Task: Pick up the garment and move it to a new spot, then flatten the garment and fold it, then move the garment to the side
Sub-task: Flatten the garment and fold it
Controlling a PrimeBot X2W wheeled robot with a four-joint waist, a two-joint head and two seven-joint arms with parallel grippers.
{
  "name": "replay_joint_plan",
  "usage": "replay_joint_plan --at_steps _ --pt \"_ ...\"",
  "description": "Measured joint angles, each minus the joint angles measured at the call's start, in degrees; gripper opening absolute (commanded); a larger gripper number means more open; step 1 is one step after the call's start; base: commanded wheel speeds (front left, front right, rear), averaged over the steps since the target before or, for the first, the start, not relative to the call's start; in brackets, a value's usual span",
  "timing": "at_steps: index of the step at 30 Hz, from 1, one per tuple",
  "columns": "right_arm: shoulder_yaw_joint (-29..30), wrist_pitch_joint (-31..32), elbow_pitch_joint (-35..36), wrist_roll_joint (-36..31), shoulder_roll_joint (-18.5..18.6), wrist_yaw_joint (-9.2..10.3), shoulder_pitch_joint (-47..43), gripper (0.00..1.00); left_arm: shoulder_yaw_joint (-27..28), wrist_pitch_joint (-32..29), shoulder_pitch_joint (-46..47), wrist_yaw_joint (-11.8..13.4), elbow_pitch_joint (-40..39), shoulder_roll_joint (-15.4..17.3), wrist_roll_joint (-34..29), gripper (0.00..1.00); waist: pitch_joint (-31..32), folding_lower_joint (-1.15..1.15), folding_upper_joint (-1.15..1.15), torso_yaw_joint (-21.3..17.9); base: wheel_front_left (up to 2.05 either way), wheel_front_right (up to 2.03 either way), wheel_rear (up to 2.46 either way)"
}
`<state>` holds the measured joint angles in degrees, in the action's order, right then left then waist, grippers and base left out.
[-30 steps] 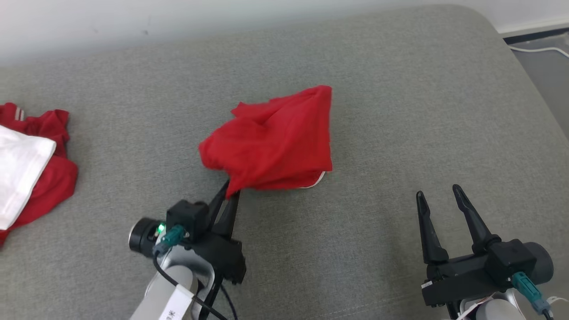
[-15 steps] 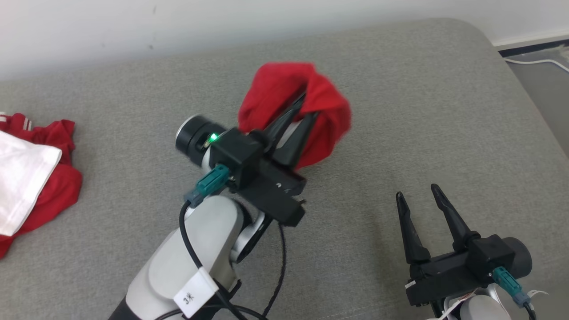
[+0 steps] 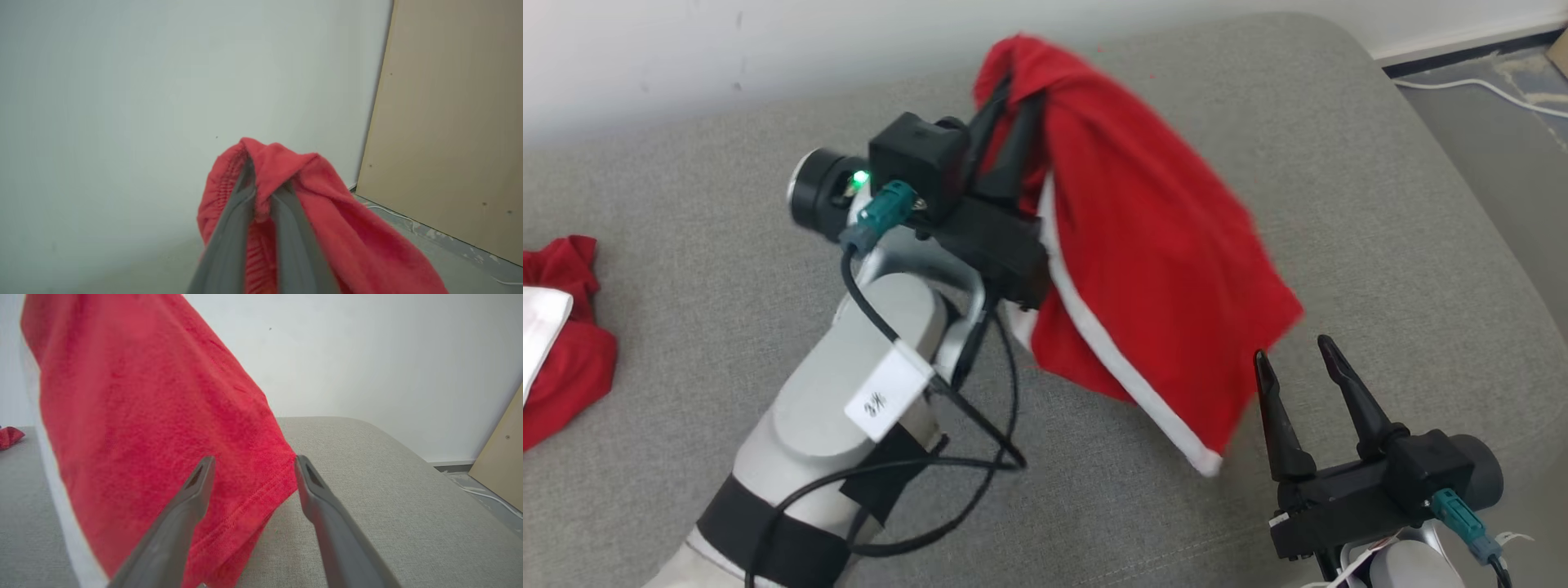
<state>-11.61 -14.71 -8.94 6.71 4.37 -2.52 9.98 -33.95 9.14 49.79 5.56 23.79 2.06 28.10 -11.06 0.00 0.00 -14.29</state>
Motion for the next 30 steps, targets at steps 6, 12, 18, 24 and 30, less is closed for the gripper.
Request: replay_joint_plan --at_steps 6,12,18,24,30 --pt "0.0 0.0 0.5 0.0 0.0 -0.10 0.2 1.00 4.4 -1.4 -2.1 1.0 11.3 0.4 -0.4 0.00 -1.9 0.00 0.00 0.8 0.00 0.00 0.00" --pt "-1.1 0.0 -0.3 0.0 0.0 -1.11 2.5 1.00 6.6 -1.5 -5.0 1.1 18.0 1.0 -0.2 0.00 -3.8 0.00 0.00 2.2 0.00 0.00 0.00" --pt "-4.4 0.0 -3.9 0.0 -0.2 -2.61 4.9 1.00 8.7 1.1 -4.6 1.5 22.1 0.6 -0.2 0.32 -5.9 0.00 0.00 3.5 0.00 0.00 0.00" --pt "-6.2 0.0 -7.5 0.2 -0.3 -3.15 4.6 1.00 9.0 3.2 -3.3 1.5 23.7 0.4 -0.2 1.00 -6.9 0.01 0.00 4.1 0.00 0.00 0.00" --pt "-7.5 0.0 -10.4 0.4 -0.4 -3.55 2.3 1.00 8.3 4.2 -3.3 1.5 23.9 0.1 -0.2 1.00 -7.0 0.01 0.00 4.5 0.00 0.00 0.00"
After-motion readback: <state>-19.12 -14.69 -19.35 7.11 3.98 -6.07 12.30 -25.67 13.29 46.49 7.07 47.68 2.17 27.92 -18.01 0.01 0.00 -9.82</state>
